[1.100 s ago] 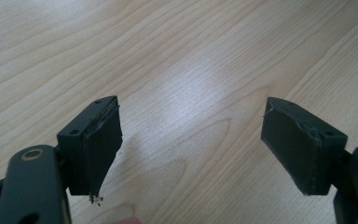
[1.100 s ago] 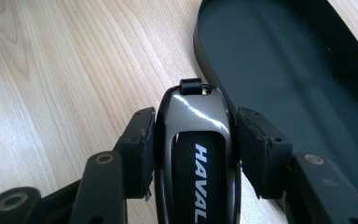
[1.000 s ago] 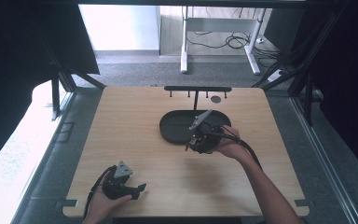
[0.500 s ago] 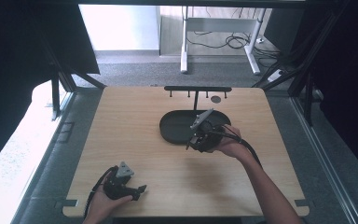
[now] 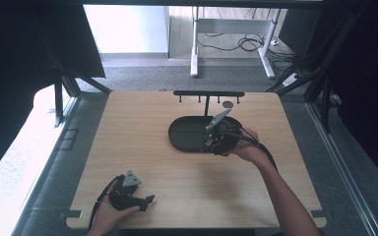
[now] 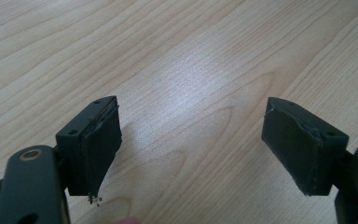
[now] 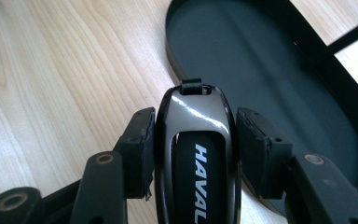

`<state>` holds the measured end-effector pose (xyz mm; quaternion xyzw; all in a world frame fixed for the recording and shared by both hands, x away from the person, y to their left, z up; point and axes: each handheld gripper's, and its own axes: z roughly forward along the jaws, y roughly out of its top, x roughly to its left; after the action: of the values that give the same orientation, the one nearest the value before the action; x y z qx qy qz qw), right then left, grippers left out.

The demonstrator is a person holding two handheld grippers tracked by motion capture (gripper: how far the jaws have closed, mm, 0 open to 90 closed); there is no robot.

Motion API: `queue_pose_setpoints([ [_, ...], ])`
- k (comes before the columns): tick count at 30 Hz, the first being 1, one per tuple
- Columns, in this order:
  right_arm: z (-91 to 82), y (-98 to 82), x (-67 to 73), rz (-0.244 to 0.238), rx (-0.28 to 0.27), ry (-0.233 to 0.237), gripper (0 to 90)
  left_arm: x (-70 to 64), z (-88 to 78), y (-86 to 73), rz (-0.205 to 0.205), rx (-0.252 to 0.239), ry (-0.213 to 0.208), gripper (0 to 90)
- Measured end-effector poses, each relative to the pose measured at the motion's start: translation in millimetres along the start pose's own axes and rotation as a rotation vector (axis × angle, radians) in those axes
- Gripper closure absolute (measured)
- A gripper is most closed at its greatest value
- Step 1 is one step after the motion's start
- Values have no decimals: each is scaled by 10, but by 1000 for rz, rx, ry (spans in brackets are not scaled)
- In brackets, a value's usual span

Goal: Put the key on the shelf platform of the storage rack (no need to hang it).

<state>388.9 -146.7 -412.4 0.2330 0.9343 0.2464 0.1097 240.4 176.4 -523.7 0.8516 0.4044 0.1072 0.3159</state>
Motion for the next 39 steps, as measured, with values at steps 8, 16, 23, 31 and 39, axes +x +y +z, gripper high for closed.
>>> queue_pose_setpoints([
  [8,-10,12,-127,21,-3,-13,494,-5,3,3,1,3,-2,200],
  [16,58,94,-243,43,0,-16,494,6,-16,1,-2,-3,-1,201],
  [23,141,159,-349,66,2,-14,494,16,-32,1,-3,-15,7,201],
  [31,203,240,-442,78,-2,-16,494,10,-49,6,0,-25,5,201],
  [39,334,258,-523,88,17,-17,494,25,-58,1,-5,-26,8,201],
])
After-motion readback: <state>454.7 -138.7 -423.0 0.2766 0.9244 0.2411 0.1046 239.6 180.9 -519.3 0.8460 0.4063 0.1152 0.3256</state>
